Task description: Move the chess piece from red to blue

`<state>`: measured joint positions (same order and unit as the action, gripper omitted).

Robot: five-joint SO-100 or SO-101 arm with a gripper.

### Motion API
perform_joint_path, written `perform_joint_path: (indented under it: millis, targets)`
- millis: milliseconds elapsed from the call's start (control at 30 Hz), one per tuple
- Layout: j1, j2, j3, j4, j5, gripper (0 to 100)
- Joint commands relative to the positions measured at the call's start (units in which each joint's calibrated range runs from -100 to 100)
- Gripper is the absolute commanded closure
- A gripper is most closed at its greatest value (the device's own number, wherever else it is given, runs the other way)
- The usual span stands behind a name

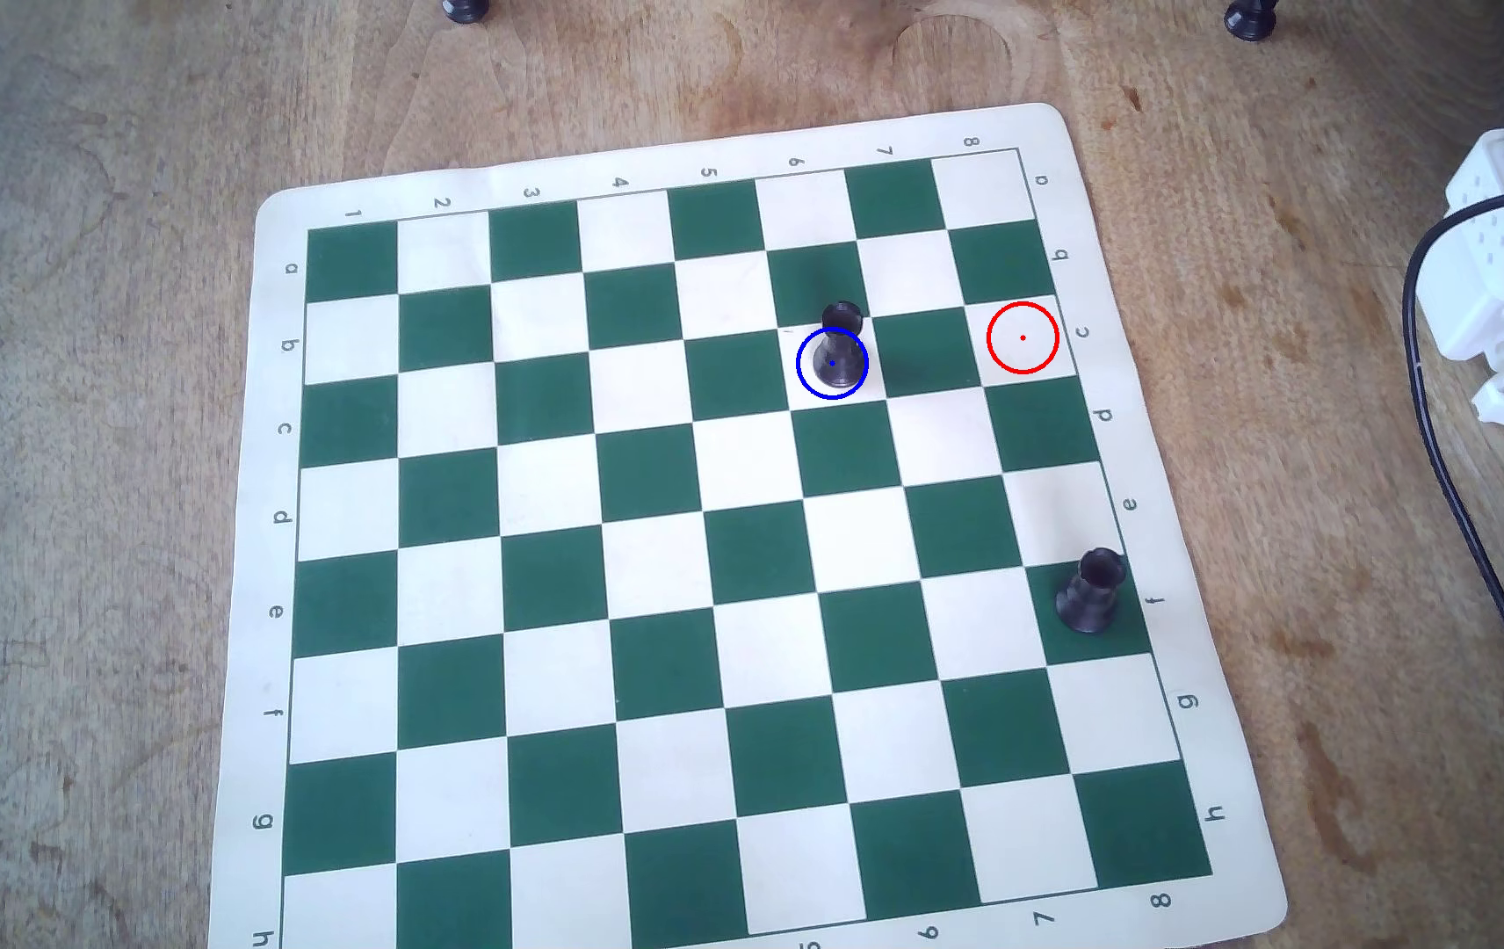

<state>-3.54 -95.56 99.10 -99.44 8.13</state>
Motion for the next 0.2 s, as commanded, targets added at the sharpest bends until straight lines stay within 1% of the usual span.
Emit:
perform_joint_path:
  millis: [0, 167]
  targets:
    - [0.0, -0.2, 0.9, -0.3, 0.1, 100]
    - [0.0, -0.2, 0.9, -0.3, 0.1, 100]
